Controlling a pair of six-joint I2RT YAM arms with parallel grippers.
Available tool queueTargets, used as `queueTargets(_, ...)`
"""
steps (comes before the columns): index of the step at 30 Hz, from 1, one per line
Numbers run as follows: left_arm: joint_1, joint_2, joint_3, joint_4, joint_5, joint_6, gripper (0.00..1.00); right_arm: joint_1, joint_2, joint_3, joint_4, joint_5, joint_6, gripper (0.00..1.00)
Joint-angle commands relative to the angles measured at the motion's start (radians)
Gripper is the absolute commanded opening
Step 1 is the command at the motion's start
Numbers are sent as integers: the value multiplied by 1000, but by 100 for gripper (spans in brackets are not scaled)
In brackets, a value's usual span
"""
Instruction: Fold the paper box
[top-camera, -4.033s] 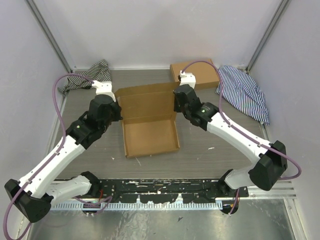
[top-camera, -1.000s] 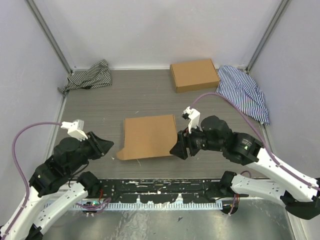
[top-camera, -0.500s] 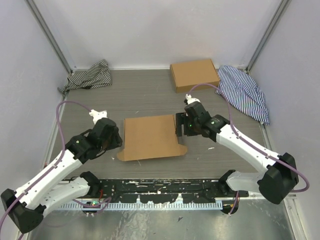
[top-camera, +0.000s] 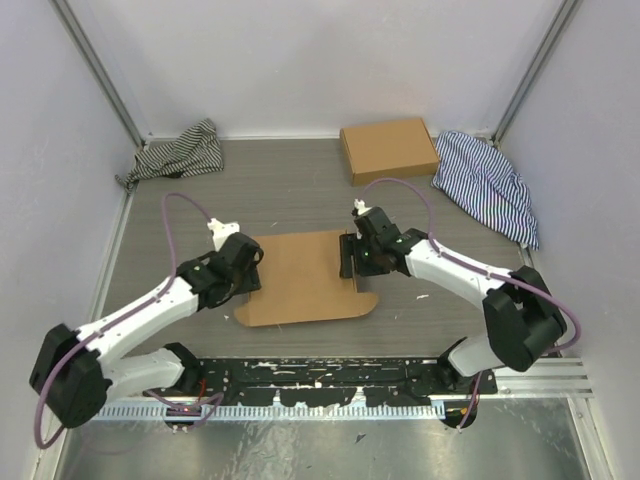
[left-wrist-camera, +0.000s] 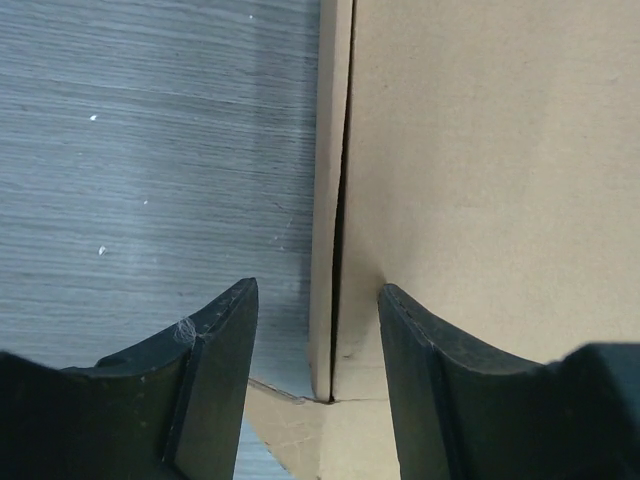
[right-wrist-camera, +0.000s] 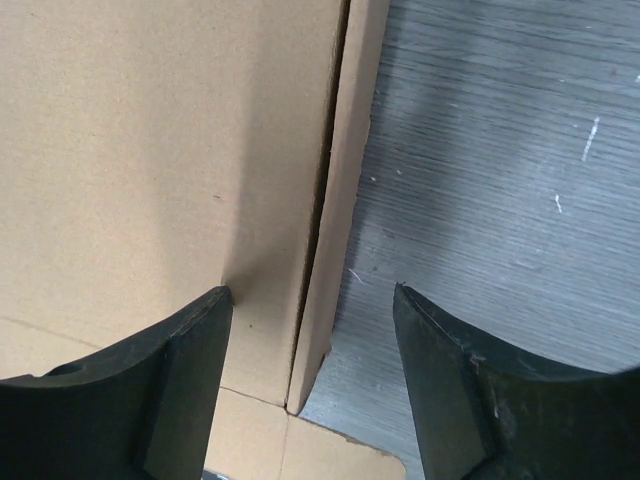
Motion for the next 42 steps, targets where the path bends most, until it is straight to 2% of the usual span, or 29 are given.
queueTargets(1, 7, 128, 2, 98, 10, 30, 57, 2, 35, 6, 74, -27, -25, 69)
queueTargets(5, 10, 242, 26, 135, 47, 43, 54, 3, 73, 12, 98, -38, -32, 68)
queueTargets(10, 12, 282, 70, 147, 33, 67, 53, 3, 124, 59, 122, -41, -42, 66)
queueTargets(16, 74, 321, 155, 142, 46, 122, 53, 3, 241, 209, 123, -20, -52, 65)
queueTargets(17, 104, 345, 191, 129, 50, 137, 53, 3, 302, 289, 120, -23, -57, 64)
queueTargets(19, 132, 360, 211, 130, 57, 149, 53, 3, 345, 345, 120, -36, -62, 63)
queueTargets(25, 213, 379, 264, 125, 112, 190, 52, 3, 415, 469, 75, 4, -58, 61)
queueTargets(31, 215, 283, 296, 66, 89, 221, 57, 3, 324, 472, 18, 84, -55, 70)
queueTargets(34, 216, 215, 298, 27, 81, 227, 60, 2, 253, 449, -10, 111, -57, 80)
queueTargets(36, 216, 132, 290, 3, 92, 230, 65, 3, 204, 425, -26, 113, -59, 84)
queueTargets(38, 215, 49, 254, -7, 133, 229, 70, 3, 136, 377, -29, 87, -62, 97)
queueTargets(42, 217, -95, 114, 42, 269, 206, 76, 5, 35, 248, -4, 4, -79, 98)
